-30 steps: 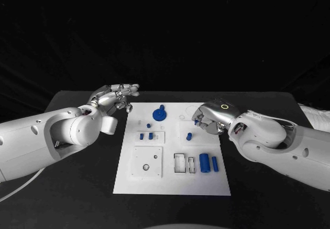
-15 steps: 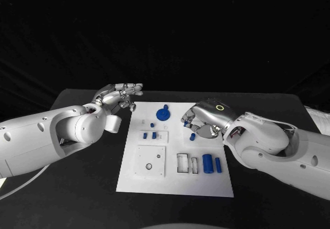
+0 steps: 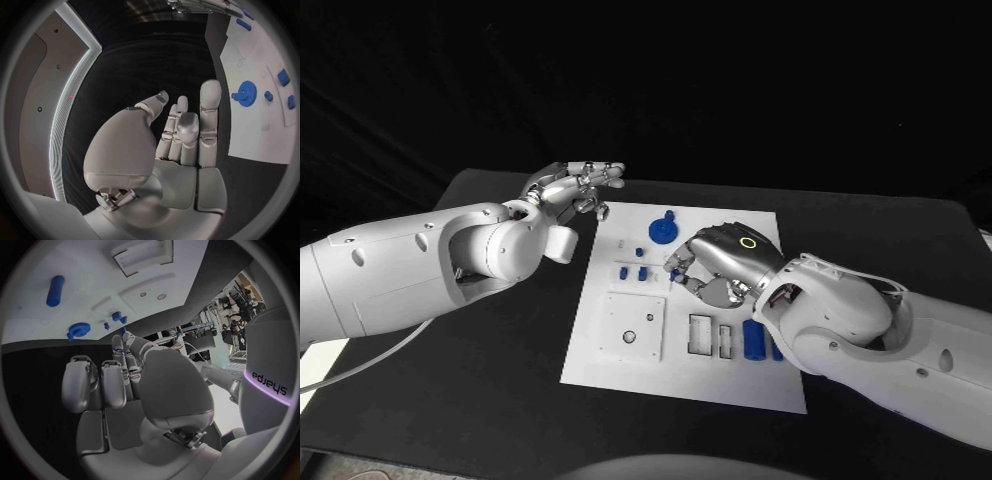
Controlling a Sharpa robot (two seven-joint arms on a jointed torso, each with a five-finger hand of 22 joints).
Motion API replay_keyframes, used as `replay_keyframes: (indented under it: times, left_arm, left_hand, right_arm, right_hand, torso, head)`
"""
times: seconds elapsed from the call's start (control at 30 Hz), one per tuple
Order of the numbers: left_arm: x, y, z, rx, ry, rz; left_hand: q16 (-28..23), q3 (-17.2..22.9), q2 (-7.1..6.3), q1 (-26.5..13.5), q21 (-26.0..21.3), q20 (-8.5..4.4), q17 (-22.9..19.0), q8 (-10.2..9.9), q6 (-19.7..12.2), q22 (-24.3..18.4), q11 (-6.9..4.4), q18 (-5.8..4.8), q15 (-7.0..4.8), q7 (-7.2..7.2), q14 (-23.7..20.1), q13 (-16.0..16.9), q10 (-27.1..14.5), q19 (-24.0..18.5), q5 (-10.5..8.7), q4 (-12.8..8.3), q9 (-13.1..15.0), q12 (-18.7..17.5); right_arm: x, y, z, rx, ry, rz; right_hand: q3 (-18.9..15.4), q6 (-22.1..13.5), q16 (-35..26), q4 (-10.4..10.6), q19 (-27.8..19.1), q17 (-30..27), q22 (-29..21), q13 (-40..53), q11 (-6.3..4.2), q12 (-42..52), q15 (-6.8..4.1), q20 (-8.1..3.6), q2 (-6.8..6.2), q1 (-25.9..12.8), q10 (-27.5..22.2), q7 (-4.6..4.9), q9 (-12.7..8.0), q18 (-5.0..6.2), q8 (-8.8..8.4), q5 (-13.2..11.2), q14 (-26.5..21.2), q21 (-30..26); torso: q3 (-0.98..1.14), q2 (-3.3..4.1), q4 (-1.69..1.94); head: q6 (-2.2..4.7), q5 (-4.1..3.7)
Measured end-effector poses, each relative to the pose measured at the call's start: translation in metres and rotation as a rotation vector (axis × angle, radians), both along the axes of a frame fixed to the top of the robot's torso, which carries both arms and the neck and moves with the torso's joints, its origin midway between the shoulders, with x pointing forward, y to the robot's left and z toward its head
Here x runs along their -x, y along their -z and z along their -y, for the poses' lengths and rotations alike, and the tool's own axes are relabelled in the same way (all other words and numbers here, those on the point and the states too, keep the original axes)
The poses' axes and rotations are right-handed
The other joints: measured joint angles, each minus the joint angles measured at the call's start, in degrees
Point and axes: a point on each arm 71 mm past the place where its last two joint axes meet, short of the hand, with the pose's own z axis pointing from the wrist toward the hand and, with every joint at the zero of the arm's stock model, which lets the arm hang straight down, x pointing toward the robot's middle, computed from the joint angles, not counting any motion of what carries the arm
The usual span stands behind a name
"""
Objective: Assemble the parts on the task board
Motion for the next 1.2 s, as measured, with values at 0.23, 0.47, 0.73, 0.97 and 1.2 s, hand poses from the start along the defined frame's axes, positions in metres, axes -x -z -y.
replay_keyframes:
  times: [0.23,0.47,0.73,0.97,1.2]
  left_arm:
    - [0.000,0.000,0.001,0.000,0.001,0.001]
    - [0.000,0.000,0.004,0.002,0.005,0.001]
    - [0.000,0.000,0.004,0.002,0.007,0.001]
    - [0.000,0.000,0.005,0.003,0.008,0.001]
    - [0.000,0.000,0.006,0.003,0.010,0.002]
  left_hand:
    - [0.00,0.00,0.00,0.00,0.00,0.00,-0.02,0.00,-0.11,0.00,0.00,0.00,0.00,0.12,0.00,0.00,0.00,0.00,0.00,0.00,0.00,0.00]
    - [0.00,0.00,0.00,0.00,0.00,0.00,-0.06,0.00,-0.20,0.00,0.00,0.01,0.00,0.20,0.00,-0.01,0.00,0.00,0.00,0.00,0.00,0.00]
    - [0.00,0.00,0.00,0.00,0.00,0.00,-0.06,0.00,-0.20,0.01,0.00,0.00,0.00,0.20,0.00,0.04,0.00,0.00,0.00,0.00,0.00,0.00]
    - [0.00,-0.02,0.00,0.00,0.00,0.00,-0.12,0.00,-0.20,-0.01,0.04,0.00,0.00,0.20,0.00,0.07,-0.46,0.00,0.00,-0.02,0.00,0.35]
    - [0.22,-0.15,0.00,0.00,0.00,0.00,-0.13,0.00,-0.70,-0.10,0.11,0.01,0.00,0.30,0.00,0.11,-0.72,0.00,0.00,-0.16,0.01,0.46]
  right_arm:
    - [0.004,0.015,-0.013,-0.007,-0.024,-0.036]
    - [0.007,0.031,-0.020,-0.004,-0.037,-0.070]
    - [0.008,0.045,-0.024,0.003,-0.041,-0.095]
    - [0.008,0.051,-0.026,0.008,-0.045,-0.105]
    - [0.009,0.054,-0.028,0.013,-0.049,-0.111]
  right_hand:
    - [0.00,-0.04,0.23,0.00,0.00,0.05,0.00,-0.04,-0.07,0.00,0.00,0.00,0.00,0.00,0.19,0.00,0.05,0.00,-0.06,-0.01,0.00,0.00]
    - [0.00,-0.06,0.23,0.00,0.00,0.04,-0.01,-0.01,-0.07,0.00,0.00,0.00,-0.07,-0.10,0.20,0.00,0.05,0.00,-0.22,-0.01,0.00,0.00]
    - [-0.01,0.02,0.23,0.00,0.00,0.04,-0.02,0.00,-0.06,0.00,0.00,0.00,0.08,-0.39,0.20,-0.10,0.02,0.00,-0.35,-0.04,0.00,0.00]
    - [-0.01,0.02,0.23,0.00,0.00,0.03,-0.07,0.00,-0.05,0.00,0.00,0.00,0.07,-0.39,0.20,-0.12,0.00,0.00,-0.21,-0.04,0.00,0.00]
    - [-0.01,0.01,0.23,0.00,0.00,0.02,-0.16,-0.01,0.03,0.00,0.00,0.00,0.07,-0.39,0.27,-0.13,0.03,0.00,-0.21,-0.12,0.00,0.00]
  torso:
    - [0.02,0.03,-0.03]
    - [0.03,0.09,-0.01]
    - [0.03,0.08,0.07]
    - [0.04,0.08,0.07]
    - [0.04,0.07,0.02]
  head:
    - [-1.03,1.40]
    - [-2.04,2.33]
    - [-2.77,3.05]
    - [-3.11,3.35]
    - [-3.26,3.44]
